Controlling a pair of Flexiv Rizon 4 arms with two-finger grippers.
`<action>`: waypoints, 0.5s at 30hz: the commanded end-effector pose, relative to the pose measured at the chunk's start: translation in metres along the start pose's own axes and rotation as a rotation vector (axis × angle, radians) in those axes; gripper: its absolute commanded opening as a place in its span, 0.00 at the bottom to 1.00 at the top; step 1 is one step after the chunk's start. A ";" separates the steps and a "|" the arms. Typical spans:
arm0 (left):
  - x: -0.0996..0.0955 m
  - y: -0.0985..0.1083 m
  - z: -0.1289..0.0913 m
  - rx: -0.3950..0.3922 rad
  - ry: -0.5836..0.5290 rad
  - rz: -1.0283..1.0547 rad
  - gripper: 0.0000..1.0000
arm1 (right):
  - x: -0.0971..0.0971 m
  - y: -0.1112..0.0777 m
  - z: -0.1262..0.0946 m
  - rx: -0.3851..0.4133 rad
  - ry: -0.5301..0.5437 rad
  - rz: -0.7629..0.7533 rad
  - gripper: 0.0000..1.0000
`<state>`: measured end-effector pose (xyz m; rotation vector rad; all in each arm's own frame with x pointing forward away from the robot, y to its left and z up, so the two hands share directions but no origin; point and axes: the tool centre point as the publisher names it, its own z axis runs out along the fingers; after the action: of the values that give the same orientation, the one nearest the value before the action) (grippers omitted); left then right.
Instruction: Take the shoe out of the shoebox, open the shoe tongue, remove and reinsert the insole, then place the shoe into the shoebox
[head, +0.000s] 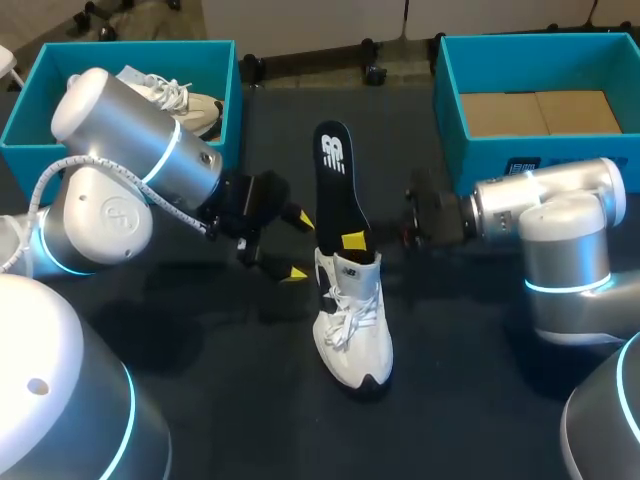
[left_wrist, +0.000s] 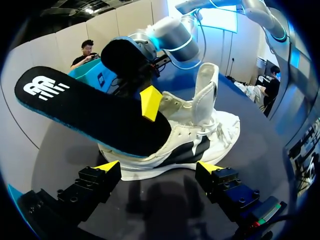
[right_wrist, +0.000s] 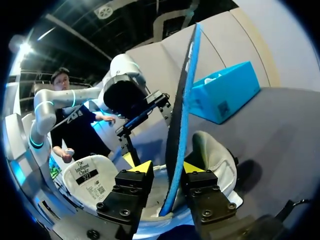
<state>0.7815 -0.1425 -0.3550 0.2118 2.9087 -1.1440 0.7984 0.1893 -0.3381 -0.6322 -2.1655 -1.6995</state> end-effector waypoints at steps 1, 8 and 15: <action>0.000 0.000 0.000 -0.001 0.002 0.002 1.00 | -0.001 0.006 0.000 0.009 -0.005 -0.003 0.36; 0.002 -0.001 0.001 -0.001 0.005 0.003 1.00 | -0.005 0.014 -0.001 0.040 0.004 -0.014 0.35; 0.003 -0.002 0.002 0.000 0.004 0.003 1.00 | -0.008 0.019 -0.001 0.073 0.018 0.017 0.22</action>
<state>0.7789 -0.1440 -0.3548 0.2190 2.9131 -1.1462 0.8101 0.1901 -0.3271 -0.6183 -2.1871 -1.6376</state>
